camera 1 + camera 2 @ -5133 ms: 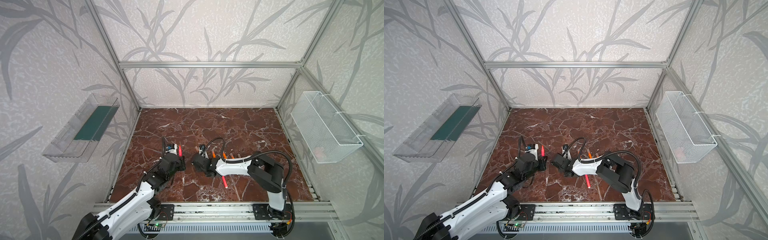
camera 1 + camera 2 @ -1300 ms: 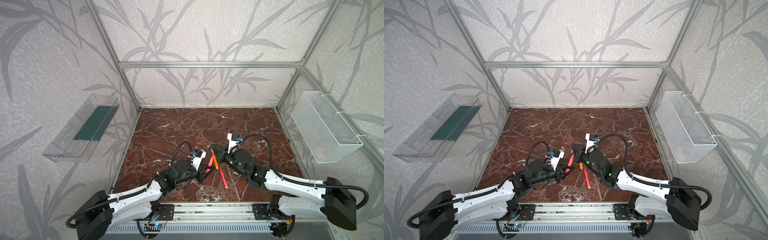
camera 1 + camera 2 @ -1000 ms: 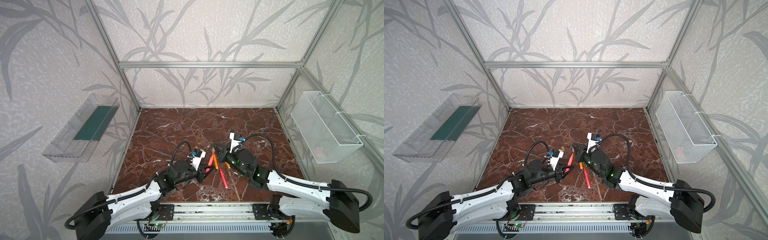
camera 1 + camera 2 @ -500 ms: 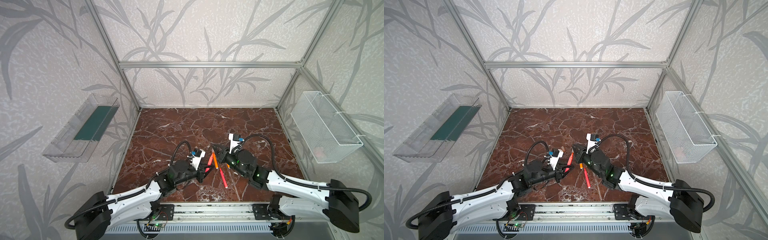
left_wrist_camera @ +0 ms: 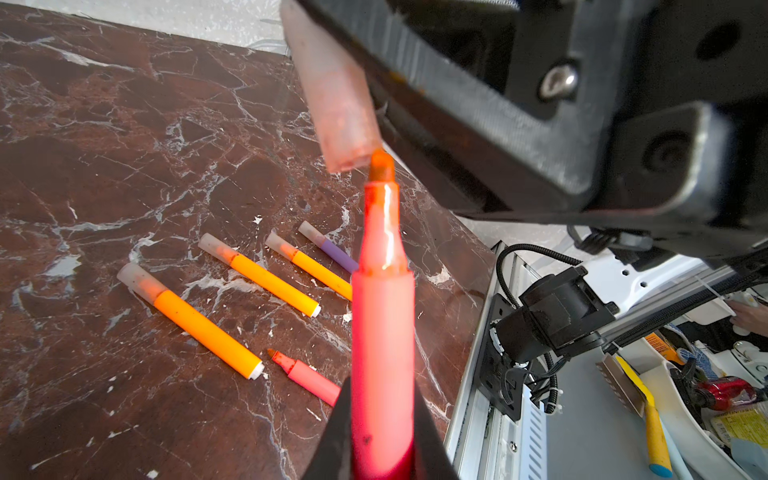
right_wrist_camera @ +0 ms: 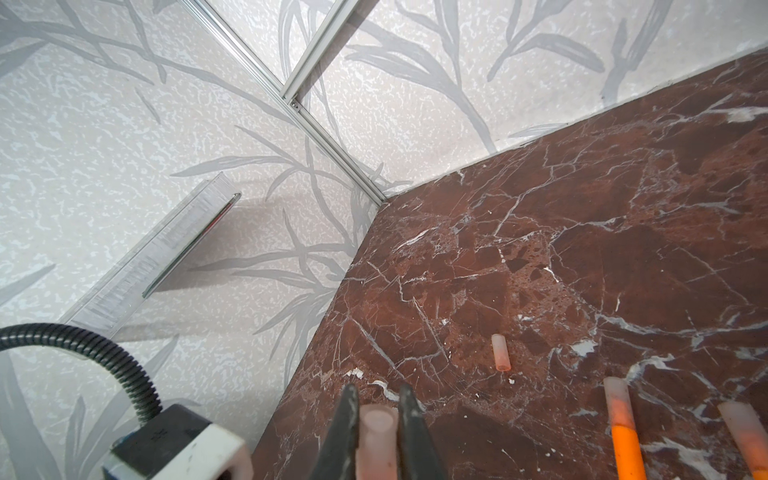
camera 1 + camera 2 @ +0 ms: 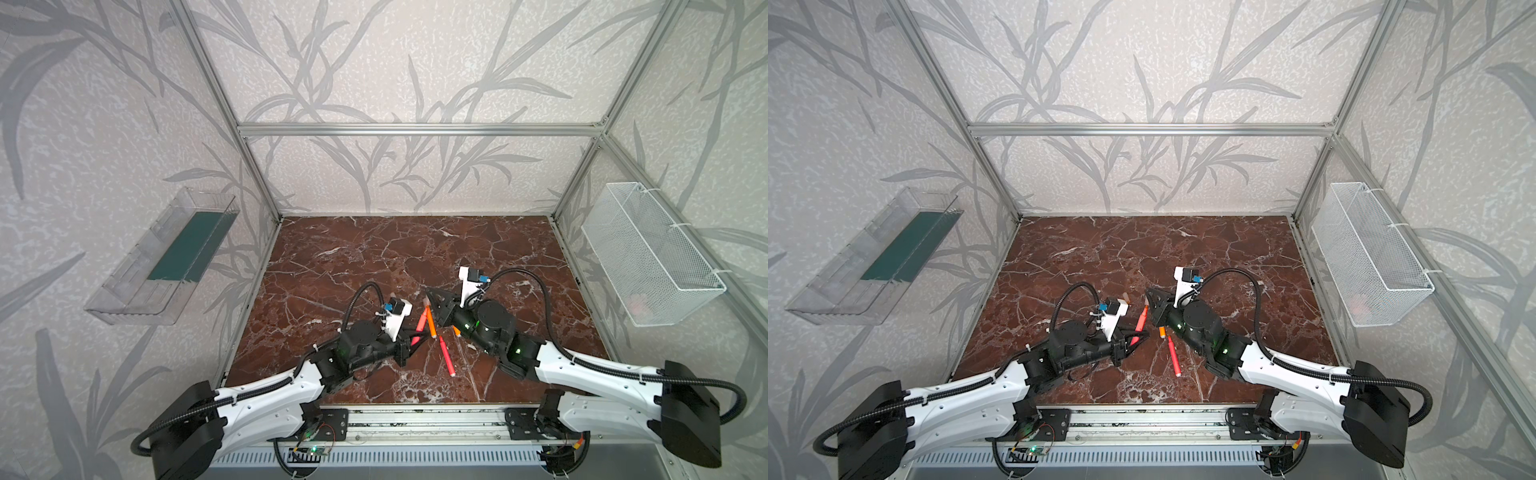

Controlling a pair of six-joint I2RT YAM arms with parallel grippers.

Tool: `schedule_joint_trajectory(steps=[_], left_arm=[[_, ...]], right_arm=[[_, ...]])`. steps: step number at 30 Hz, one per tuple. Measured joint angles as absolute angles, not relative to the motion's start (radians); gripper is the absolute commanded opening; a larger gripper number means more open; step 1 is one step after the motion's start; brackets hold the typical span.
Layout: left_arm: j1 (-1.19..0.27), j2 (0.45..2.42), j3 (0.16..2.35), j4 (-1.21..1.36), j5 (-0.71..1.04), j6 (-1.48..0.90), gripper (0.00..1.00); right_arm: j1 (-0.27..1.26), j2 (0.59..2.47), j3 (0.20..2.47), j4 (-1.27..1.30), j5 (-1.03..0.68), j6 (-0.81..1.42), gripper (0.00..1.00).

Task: Insert the pens into the pen caps
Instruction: 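Align the cap above the pink marker tip with the right gripper, then lower the cap onto the pink marker tip with the right gripper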

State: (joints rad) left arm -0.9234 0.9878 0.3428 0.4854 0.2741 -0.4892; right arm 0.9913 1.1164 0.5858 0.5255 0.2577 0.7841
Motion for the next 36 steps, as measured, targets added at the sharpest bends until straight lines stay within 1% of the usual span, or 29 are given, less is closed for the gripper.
schedule_joint_trajectory(steps=[18,26,36], left_arm=[[-0.923,0.987,0.343,0.479,0.26,-0.489,0.0],[-0.926,0.973,0.343,0.447,0.208,-0.495,0.0],[-0.888,0.968,0.343,0.425,0.257,-0.564,0.0]], right_arm=[[0.991,1.132,0.585,0.534,0.238,0.795,0.0],[1.013,1.147,0.559,0.579,0.231,0.811,0.0],[1.056,1.243,0.546,0.71,0.307,0.811,0.0]])
